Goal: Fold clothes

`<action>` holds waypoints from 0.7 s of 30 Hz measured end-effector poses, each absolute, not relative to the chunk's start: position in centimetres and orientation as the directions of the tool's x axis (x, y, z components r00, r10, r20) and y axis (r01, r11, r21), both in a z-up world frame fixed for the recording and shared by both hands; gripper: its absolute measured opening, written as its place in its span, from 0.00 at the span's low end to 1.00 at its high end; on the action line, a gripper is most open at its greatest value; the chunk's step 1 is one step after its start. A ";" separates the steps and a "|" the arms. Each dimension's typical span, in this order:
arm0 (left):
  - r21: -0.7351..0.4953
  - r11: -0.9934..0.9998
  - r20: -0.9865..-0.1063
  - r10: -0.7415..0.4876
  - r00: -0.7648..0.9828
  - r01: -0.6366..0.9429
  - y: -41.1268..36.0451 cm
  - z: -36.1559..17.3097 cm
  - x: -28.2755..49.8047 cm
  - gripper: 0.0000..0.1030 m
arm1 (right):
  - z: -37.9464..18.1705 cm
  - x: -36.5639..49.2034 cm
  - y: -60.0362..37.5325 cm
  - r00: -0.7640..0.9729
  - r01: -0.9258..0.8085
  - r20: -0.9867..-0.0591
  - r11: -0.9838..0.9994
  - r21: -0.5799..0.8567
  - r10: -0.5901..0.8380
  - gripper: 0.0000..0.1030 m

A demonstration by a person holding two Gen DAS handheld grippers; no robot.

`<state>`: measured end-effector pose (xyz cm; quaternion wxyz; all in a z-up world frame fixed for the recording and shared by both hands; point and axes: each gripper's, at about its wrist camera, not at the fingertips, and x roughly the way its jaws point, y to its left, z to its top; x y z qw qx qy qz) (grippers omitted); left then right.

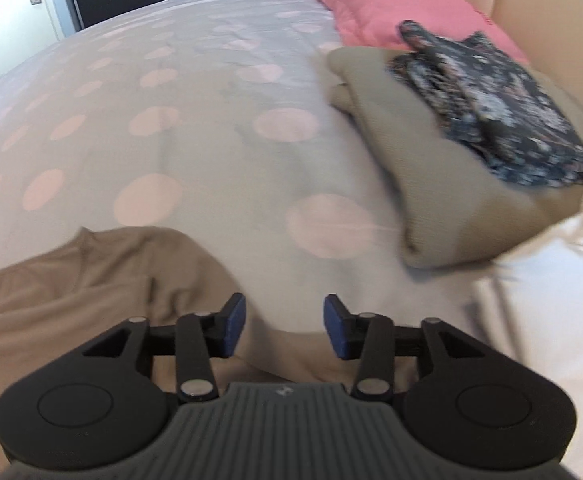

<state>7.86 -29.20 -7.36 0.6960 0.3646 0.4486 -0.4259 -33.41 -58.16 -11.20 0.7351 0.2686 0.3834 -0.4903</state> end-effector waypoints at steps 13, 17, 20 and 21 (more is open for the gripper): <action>0.131 0.398 -0.913 -0.309 0.267 0.908 -28.0 -5.5 5.7 0.06 | -10.0 -42.7 -56.8 0.205 0.968 -0.846 0.232 0.099 -0.493 0.52; 0.121 0.389 -0.906 -0.333 0.262 0.913 -28.3 -4.9 4.4 0.06 | -10.5 -44.1 -56.4 0.216 0.968 -0.858 0.217 0.127 -0.465 0.57; 0.113 0.375 -0.902 -0.349 0.253 0.920 -28.4 -4.5 3.4 0.06 | -11.7 -44.5 -56.0 0.220 0.968 -0.891 0.200 0.150 -0.397 0.59; 0.111 0.372 -0.901 -0.353 0.251 0.922 -28.4 -4.4 3.1 0.06 | -12.0 -44.6 -55.7 0.223 0.969 -0.900 0.187 0.163 -0.373 0.59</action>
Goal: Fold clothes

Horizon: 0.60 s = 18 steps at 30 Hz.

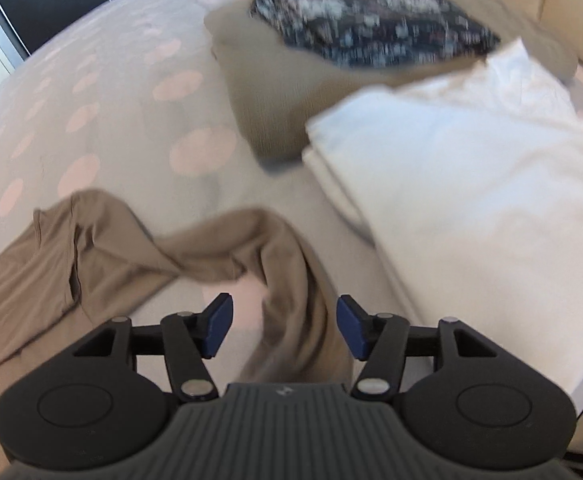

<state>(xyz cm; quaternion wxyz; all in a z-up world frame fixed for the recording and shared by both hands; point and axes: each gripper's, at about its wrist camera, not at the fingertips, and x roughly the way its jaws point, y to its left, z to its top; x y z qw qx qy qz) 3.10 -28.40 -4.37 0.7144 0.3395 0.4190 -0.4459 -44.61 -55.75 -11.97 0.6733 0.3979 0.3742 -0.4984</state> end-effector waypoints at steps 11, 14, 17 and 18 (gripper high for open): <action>0.123 0.382 -0.908 -0.330 0.259 0.916 -27.6 -4.8 1.8 0.06 | -12.7 -40.4 -51.1 0.200 0.912 -0.927 0.407 0.058 -0.317 0.52; 0.123 0.365 -0.906 -0.338 0.254 0.923 -27.4 -4.7 1.1 0.06 | -13.9 -39.4 -50.4 0.156 0.882 -0.945 0.472 0.002 -0.288 0.43; 0.127 0.353 -0.905 -0.341 0.253 0.927 -27.3 -4.7 0.6 0.06 | -14.5 -39.6 -50.5 0.129 0.880 -0.956 0.475 -0.012 -0.264 0.12; 0.127 0.350 -0.905 -0.342 0.253 0.928 -27.3 -4.7 0.5 0.06 | -14.1 -39.8 -50.6 0.139 0.885 -0.953 0.465 -0.002 -0.268 0.02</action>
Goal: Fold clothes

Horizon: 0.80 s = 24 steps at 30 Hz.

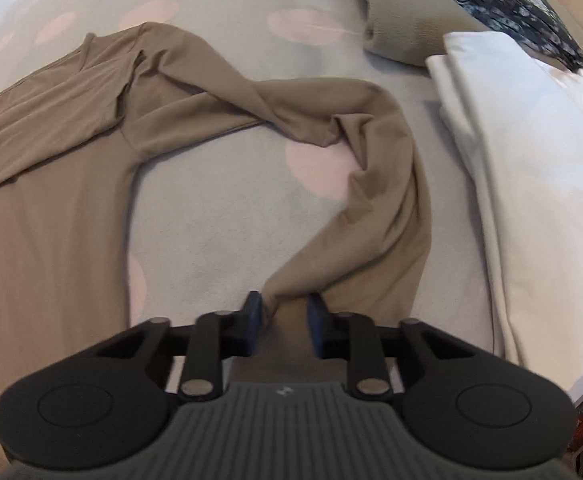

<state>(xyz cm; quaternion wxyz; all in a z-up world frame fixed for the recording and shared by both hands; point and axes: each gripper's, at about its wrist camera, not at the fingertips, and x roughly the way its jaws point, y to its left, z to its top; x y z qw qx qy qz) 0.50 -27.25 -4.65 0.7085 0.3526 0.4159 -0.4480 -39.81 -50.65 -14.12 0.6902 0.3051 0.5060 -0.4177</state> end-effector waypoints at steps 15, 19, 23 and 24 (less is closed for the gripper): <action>0.042 0.251 -0.860 -0.483 0.163 0.967 -27.9 -2.4 -1.7 0.06 | -3.0 -32.3 -48.1 0.547 0.717 -0.813 0.611 0.334 -0.197 0.03; 0.036 0.172 -0.846 -0.519 0.122 0.984 -27.8 -2.3 -3.2 0.10 | -3.0 -27.0 -45.7 0.570 0.633 -0.817 0.682 0.368 -0.088 0.03; 0.031 0.121 -0.848 -0.523 0.090 0.992 -27.5 -3.3 -3.9 0.11 | -4.6 -22.0 -43.2 0.545 0.570 -0.839 0.735 0.368 -0.002 0.03; 0.030 0.109 -0.848 -0.524 0.083 0.994 -27.4 -3.5 -4.1 0.11 | -5.2 -21.0 -42.7 0.532 0.563 -0.847 0.743 0.362 0.010 0.03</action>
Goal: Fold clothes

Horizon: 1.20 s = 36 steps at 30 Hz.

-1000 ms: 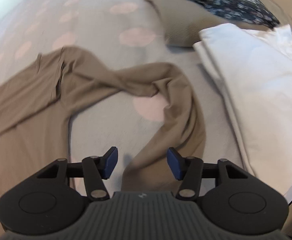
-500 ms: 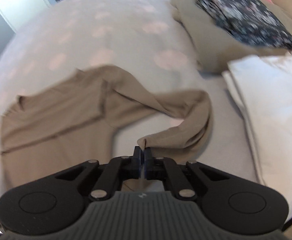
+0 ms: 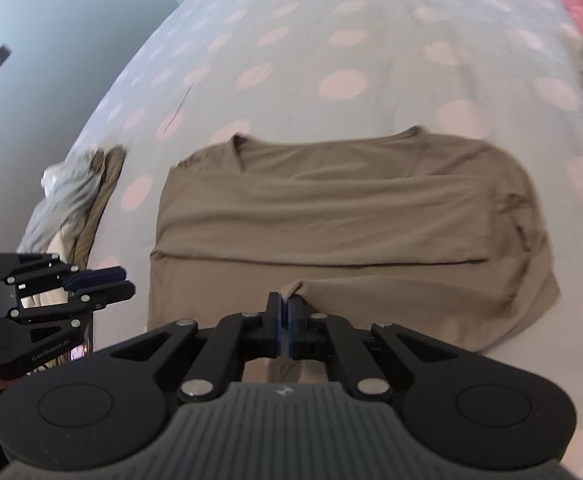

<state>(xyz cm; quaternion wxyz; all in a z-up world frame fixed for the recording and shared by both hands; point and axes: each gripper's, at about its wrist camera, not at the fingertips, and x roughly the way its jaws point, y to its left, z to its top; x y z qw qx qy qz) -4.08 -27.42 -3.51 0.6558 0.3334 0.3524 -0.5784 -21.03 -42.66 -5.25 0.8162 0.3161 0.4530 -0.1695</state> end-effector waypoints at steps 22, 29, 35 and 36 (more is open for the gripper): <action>-0.191 0.053 -0.841 -0.524 -0.135 0.980 -31.7 -9.6 -6.4 0.37 | -13.7 -13.7 -45.0 0.481 0.644 -0.873 0.645 0.412 0.078 0.07; -0.202 0.096 -0.859 -0.495 -0.129 0.975 -34.2 -10.2 -7.1 0.37 | -13.7 -13.8 -45.1 0.475 0.637 -0.876 0.654 0.409 0.085 0.12; -0.200 0.174 -0.888 -0.448 -0.103 0.964 -35.5 -11.2 -6.4 0.19 | -13.5 -14.6 -45.3 0.482 0.637 -0.871 0.643 0.424 0.097 0.27; -0.189 0.182 -0.896 -0.434 -0.093 0.965 -35.6 -11.3 -6.3 0.07 | -13.3 -14.7 -45.4 0.482 0.636 -0.871 0.647 0.421 0.093 0.30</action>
